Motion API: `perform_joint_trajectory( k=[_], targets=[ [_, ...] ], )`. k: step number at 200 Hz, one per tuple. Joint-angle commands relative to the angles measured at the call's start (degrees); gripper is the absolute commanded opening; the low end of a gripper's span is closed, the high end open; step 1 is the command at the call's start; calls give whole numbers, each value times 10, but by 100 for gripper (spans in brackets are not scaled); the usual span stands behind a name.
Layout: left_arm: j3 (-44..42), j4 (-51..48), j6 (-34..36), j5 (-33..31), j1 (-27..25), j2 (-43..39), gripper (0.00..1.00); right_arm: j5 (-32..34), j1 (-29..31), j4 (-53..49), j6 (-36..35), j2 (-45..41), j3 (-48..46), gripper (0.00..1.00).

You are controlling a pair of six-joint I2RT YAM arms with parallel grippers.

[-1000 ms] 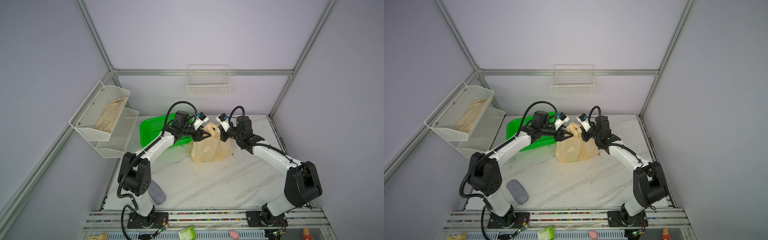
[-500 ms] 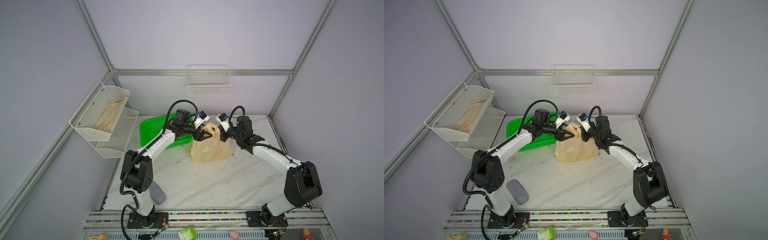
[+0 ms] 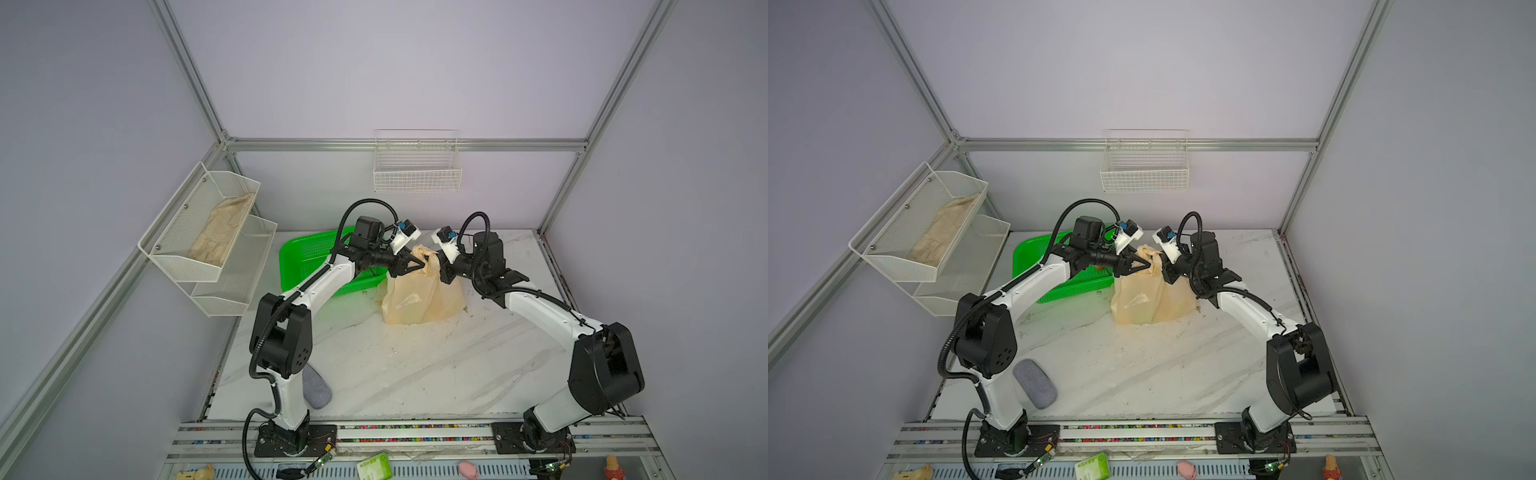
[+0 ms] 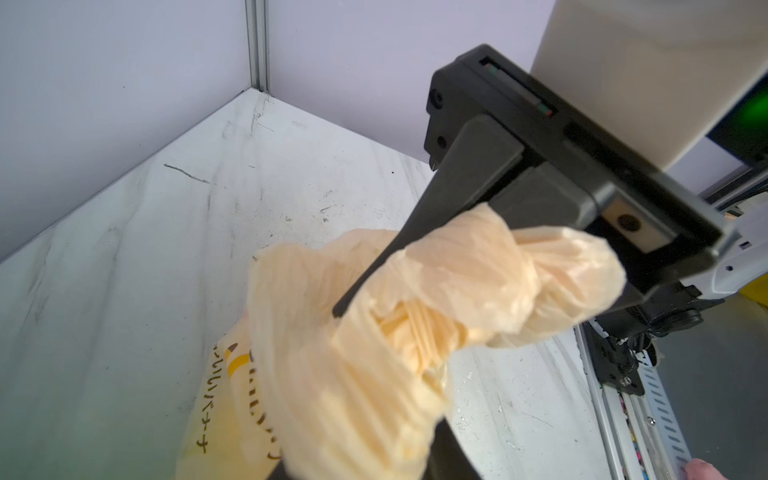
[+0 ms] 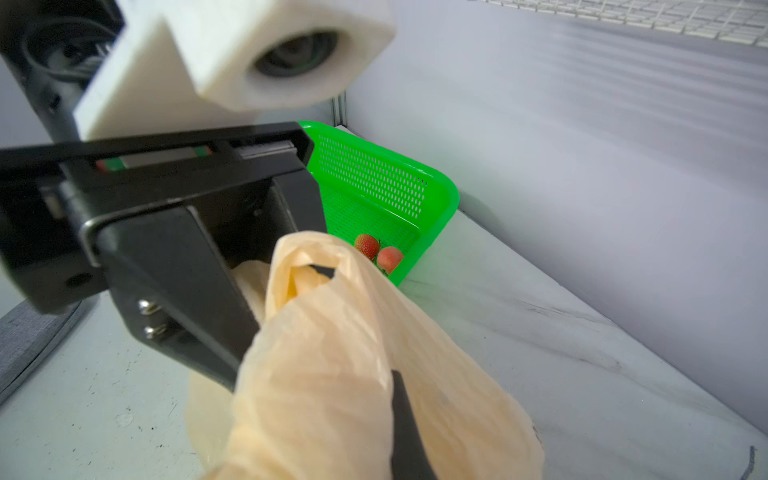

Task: Place the fake fruits into the plastic bag and tie a complex knot

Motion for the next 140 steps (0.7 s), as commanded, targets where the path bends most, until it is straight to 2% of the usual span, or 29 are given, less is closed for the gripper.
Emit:
perform_joint_trajectory(
  k=[1,29,56,114,140],
  targets=[
    [53,13,-9,0,-3,-7,19,-7,3,11,-3,-5,-1,0],
    [49,4,10,-22,-3,-11,9,-2,3,0,-5,-8,6,0],
    [46,-1,33,-70,-4,-14,0,-16,3,-8,-10,-9,10,0],
    [24,9,135,-140,-19,-27,0,-58,2,-21,-18,-4,16,0],
    [10,27,159,-142,-20,-36,0,-63,-6,-25,-25,0,16,9]
  ],
)
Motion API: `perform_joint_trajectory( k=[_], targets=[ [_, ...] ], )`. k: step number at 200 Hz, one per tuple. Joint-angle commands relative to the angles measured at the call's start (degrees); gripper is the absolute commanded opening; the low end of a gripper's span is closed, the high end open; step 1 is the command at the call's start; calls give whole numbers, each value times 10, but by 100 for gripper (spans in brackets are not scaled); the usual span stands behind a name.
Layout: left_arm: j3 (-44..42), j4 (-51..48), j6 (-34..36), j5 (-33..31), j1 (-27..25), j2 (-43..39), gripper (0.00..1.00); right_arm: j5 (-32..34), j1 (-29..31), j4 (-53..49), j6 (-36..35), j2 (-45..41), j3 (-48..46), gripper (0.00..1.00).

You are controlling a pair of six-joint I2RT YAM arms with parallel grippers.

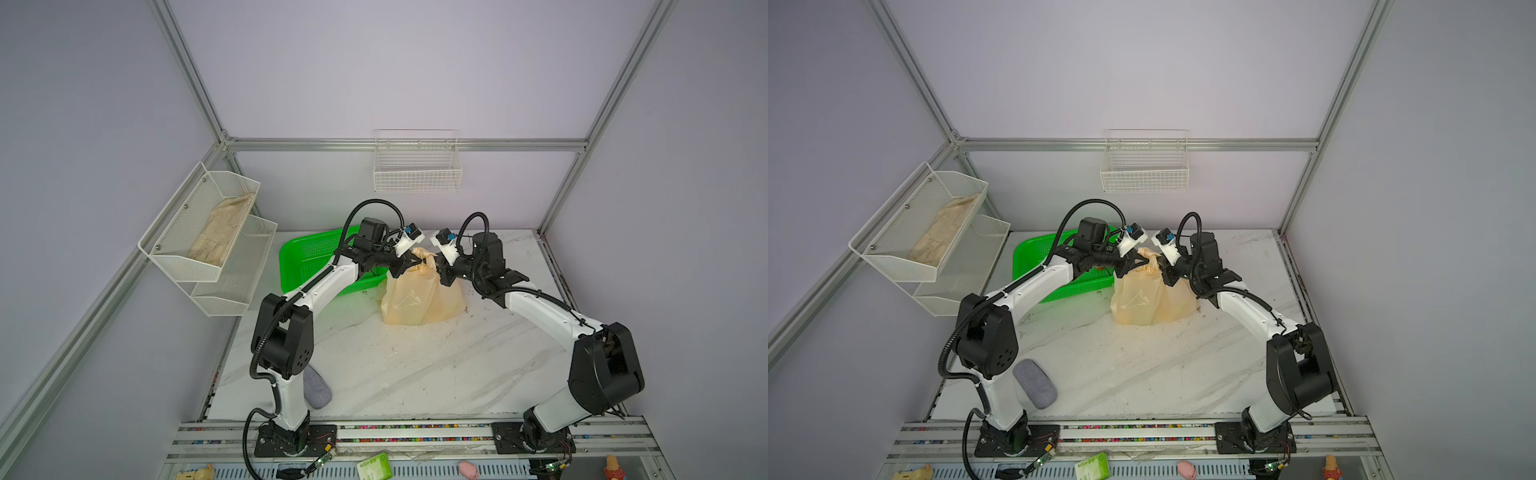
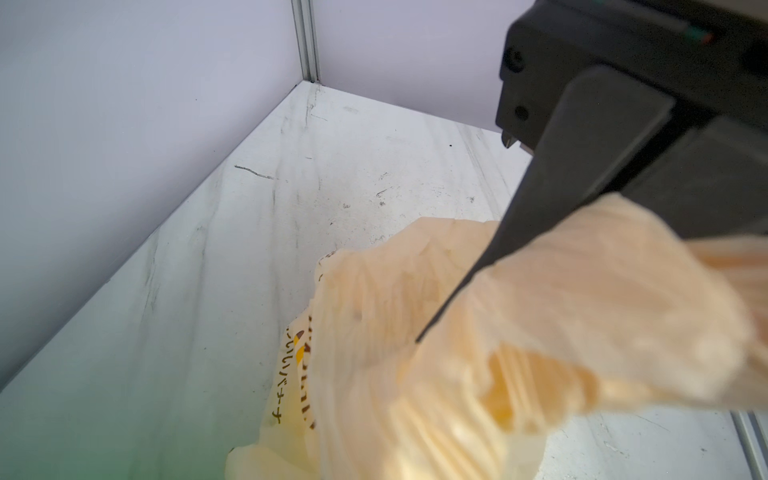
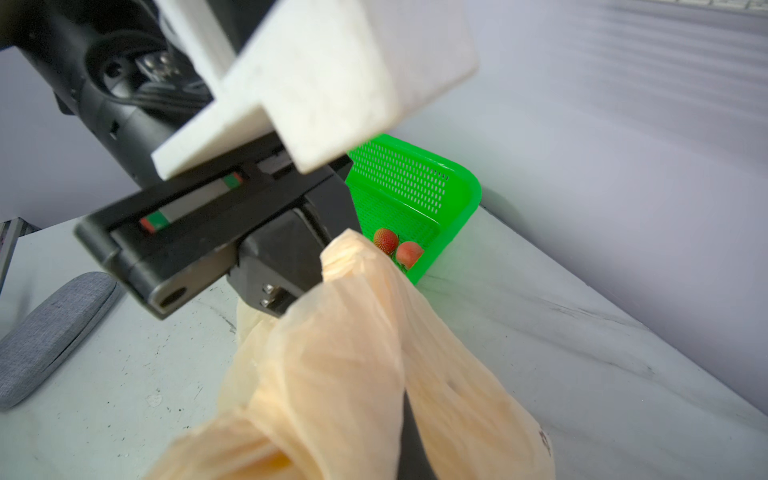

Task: Place the fake fruits into the plastic bag and tie a complex knot

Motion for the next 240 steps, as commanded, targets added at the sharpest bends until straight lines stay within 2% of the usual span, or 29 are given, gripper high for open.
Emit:
perform_joint_trajectory(
  k=[1,35,66,99,132,150,189,213,229,240],
  targets=[
    [10,27,50,-19,-3,-36,0,-28,-5,-9,-20,1,15,10],
    [-13,51,69,-8,-3,-50,0,-26,-20,-12,-35,2,15,27],
    [-21,54,80,7,-3,-54,0,-21,-27,-12,-54,3,13,38],
    [-22,54,80,16,-3,-53,0,-13,-27,-23,-61,27,30,42],
    [-21,50,81,18,-4,-50,0,-37,-27,-30,-74,53,50,43],
    [-20,47,83,17,-5,-48,0,-43,-26,-28,-73,63,57,38],
    [-19,43,81,1,-7,-44,0,-65,-27,-7,-52,69,58,12],
    [-17,43,71,-9,-7,-42,0,-73,-26,22,-20,69,47,0],
    [-18,44,60,-21,-7,-44,0,-74,-27,43,2,65,37,0],
    [-20,44,53,-27,-7,-47,4,-72,-27,60,21,59,28,0]
  ],
)
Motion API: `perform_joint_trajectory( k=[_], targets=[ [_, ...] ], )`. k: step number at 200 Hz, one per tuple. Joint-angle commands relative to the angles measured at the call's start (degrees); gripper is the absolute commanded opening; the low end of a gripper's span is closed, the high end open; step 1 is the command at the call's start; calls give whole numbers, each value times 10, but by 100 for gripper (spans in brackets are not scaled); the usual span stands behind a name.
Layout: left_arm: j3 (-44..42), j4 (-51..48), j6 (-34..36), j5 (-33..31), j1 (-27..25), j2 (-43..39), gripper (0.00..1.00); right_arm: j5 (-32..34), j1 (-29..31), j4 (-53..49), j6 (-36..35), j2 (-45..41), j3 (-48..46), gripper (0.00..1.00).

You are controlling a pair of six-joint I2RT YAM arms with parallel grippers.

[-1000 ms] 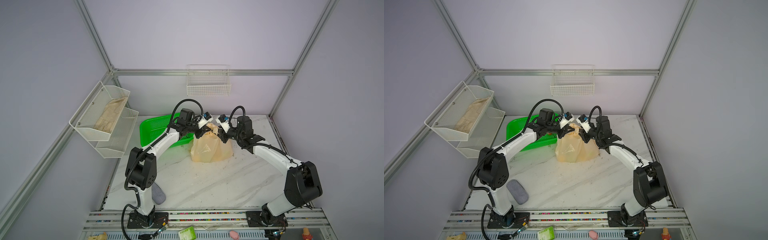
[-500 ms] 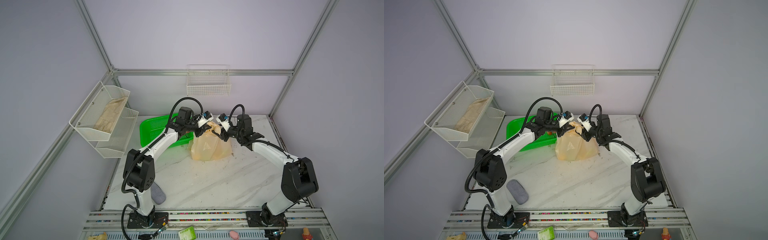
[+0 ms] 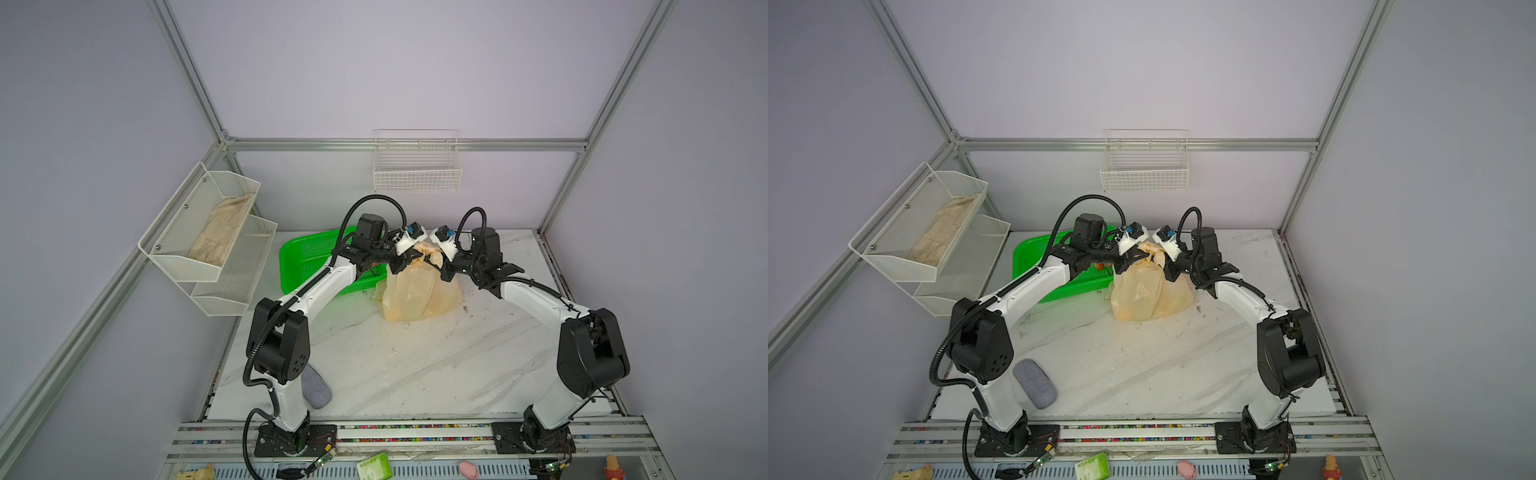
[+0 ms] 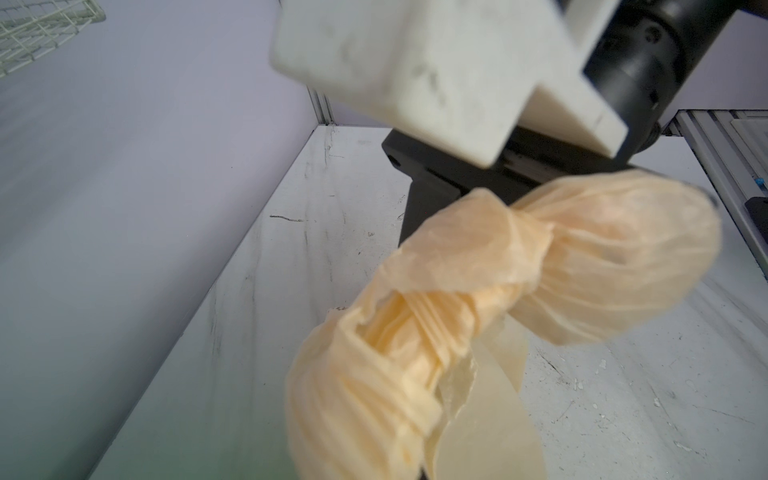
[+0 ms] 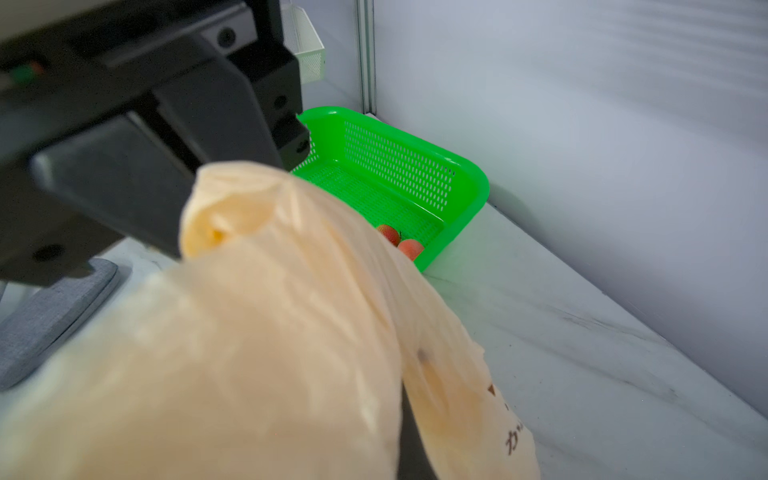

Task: Place the fake fruits into the plastic bag and tie a complex knot

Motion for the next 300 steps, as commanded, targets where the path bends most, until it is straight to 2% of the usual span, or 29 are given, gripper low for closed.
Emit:
perform_joint_trajectory(
  k=[1,48,68,87,106,146,161,227,300],
  targets=[
    [-19,16,-17,-13,-3,-22,5,-17,0,56,39,-4,-14,0],
    [-60,38,-55,-17,0,-59,35,6,-1,108,119,-34,-43,0],
    [-77,46,-73,-23,5,-69,41,15,-1,124,145,-45,-54,0],
    [-85,44,-85,-24,9,-70,43,26,0,139,165,-49,-63,0],
    [-86,42,-92,-19,10,-67,40,33,0,162,189,-47,-73,0],
    [-81,47,-123,-1,9,-66,9,65,7,199,224,-42,-89,0],
    [-84,52,-139,12,4,-73,4,77,8,214,239,-41,-95,0],
    [-142,114,-181,14,-25,-111,1,73,19,313,361,-39,-125,0],
    [-159,154,-208,-16,-67,-119,3,28,19,341,356,-78,-179,0]
  ],
)
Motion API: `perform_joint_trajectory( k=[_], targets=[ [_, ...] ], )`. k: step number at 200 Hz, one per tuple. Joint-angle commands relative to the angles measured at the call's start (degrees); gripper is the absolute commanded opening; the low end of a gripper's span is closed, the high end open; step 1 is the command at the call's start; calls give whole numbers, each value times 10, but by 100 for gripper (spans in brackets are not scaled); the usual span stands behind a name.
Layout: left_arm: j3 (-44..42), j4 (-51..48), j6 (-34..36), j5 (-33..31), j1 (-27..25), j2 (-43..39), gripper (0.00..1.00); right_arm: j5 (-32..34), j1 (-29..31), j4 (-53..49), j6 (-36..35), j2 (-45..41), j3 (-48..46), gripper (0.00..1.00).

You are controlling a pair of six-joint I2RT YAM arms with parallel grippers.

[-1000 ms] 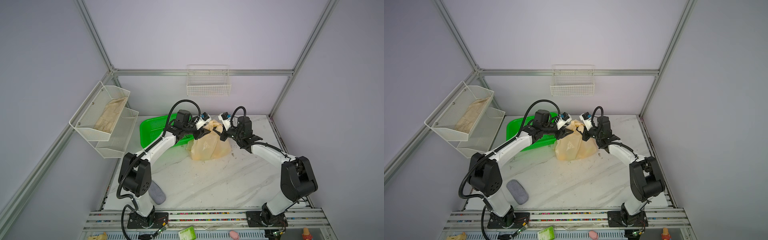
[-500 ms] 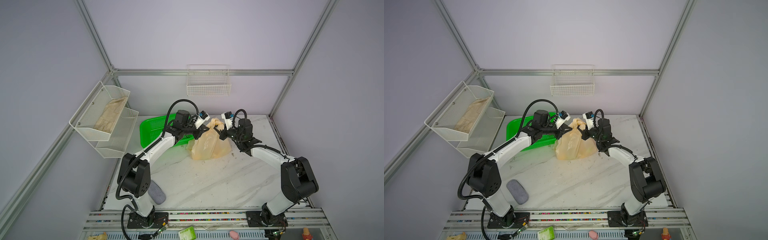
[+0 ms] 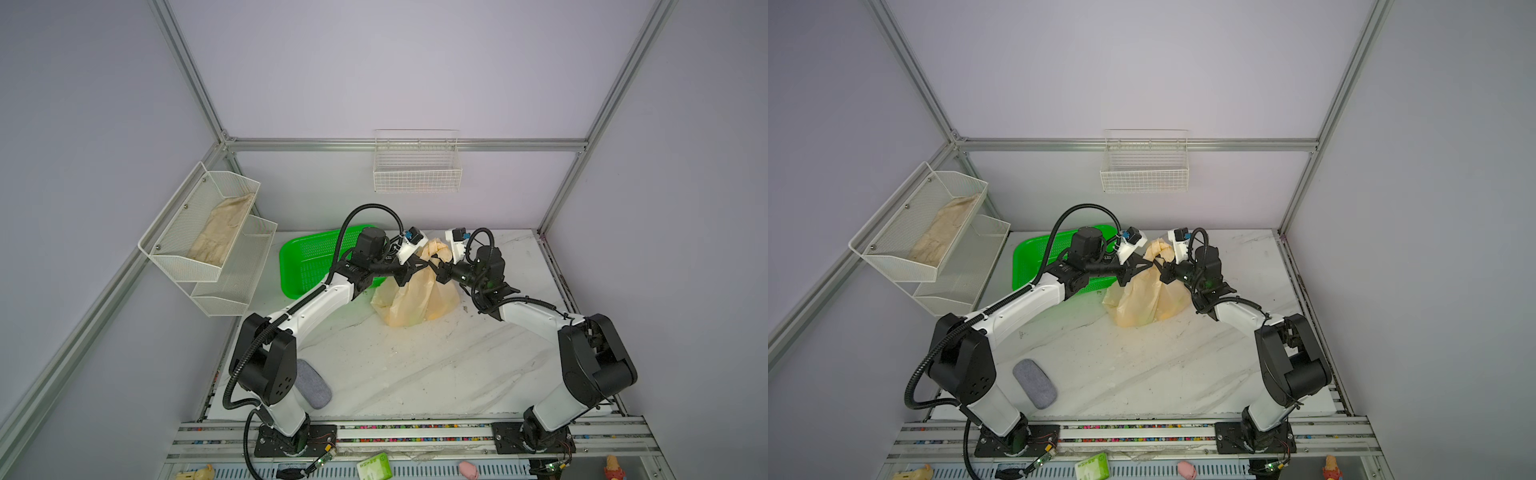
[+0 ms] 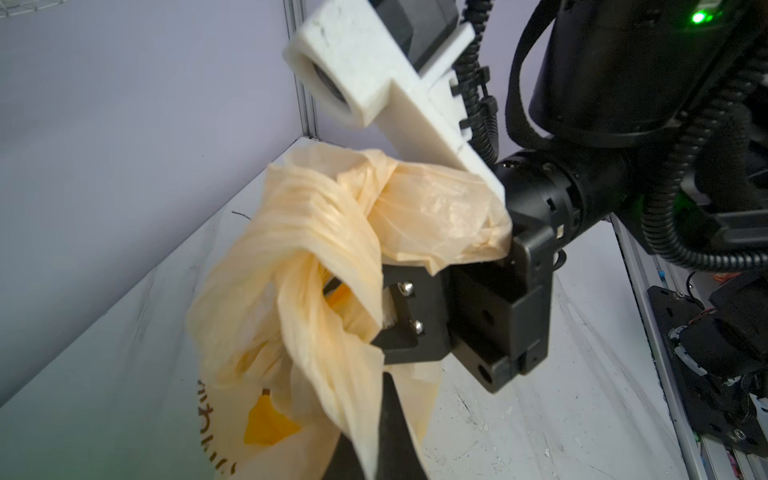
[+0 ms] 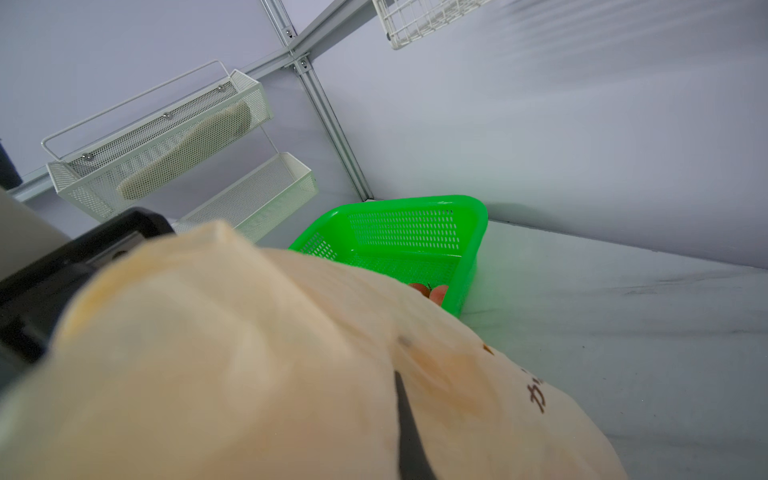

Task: Place the fake fruits into the plastic bag and tie a complex knot

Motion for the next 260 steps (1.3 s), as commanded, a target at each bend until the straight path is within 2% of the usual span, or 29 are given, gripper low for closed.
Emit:
perform_joint_trajectory(
  k=[1,30,84,112,139,171,229,260],
  targets=[
    [-33,48,-22,-2,-23,-30,3,-31,-3,43,3,-39,-17,0],
    [-83,112,-35,-8,-41,-48,6,-86,-18,43,7,-32,-22,0],
    [-160,238,-102,-29,-69,-52,11,-202,-49,47,-6,-22,-22,0],
    [-182,293,-139,-28,-73,-39,21,-248,-62,46,-12,-15,-21,0],
    [-205,337,-158,-24,-73,-42,31,-266,-63,46,-26,-5,-23,0],
    [-214,327,-155,-16,-58,-63,45,-277,-66,47,-48,-3,-28,0],
    [-211,265,-130,37,-17,-121,69,-278,-67,46,-64,-6,-30,0],
    [-207,246,-126,55,3,-143,76,-274,-66,45,-66,-11,-33,0]
  ],
)
